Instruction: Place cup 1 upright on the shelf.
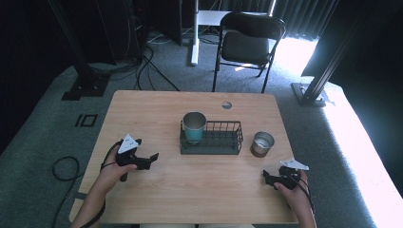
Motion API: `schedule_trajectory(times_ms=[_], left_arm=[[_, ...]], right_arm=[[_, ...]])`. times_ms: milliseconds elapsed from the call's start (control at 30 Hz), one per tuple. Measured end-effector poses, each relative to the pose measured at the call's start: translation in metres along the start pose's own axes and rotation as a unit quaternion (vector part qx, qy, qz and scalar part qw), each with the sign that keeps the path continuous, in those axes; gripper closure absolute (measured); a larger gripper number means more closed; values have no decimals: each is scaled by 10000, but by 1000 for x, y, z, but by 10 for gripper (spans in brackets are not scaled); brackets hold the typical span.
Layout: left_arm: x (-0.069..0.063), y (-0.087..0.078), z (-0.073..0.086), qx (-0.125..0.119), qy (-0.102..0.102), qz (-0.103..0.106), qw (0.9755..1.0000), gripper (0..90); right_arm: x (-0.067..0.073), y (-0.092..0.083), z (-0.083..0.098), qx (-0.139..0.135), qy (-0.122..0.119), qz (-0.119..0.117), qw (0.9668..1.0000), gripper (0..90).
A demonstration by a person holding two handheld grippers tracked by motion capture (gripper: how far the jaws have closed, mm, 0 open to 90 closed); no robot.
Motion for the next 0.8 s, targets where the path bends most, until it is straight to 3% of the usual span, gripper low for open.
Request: schedule_trajectory(times_ms=[100, 167, 267, 467, 700, 800], left_arm=[[1, -2, 7, 34, -1, -64, 10000, 29], [0, -3, 11, 24, -106, -29, 9999, 29], [3, -4, 20, 157, -87, -193, 9997, 29], [6, -11, 31, 260, -182, -267, 9991, 29], [10, -18, 54, 614, -326, -506, 9963, 29], [11, -20, 60, 627, -362, -535, 9959, 29]], right_arm=[[0, 0, 0, -1, 0, 1, 10000, 113], [0, 0, 0, -1, -3, 0, 10000, 113], [0, 0, 0, 0, -2, -1, 10000, 113], [0, 0, 0, 1, -2, 0, 10000, 113], [0, 0, 0, -2, -8, 2, 10000, 113], [0, 0, 0, 1, -16, 5, 10000, 113]])
Point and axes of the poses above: each handheld gripper's, and its own axes: y roughly forward along the jaws, z roughly out of its underside, x roughly to its left, the point moved 6 cm from there along y, roughly forward along the jaws, and after that the axes turned 12 degrees about x, right-handed, at the moved point
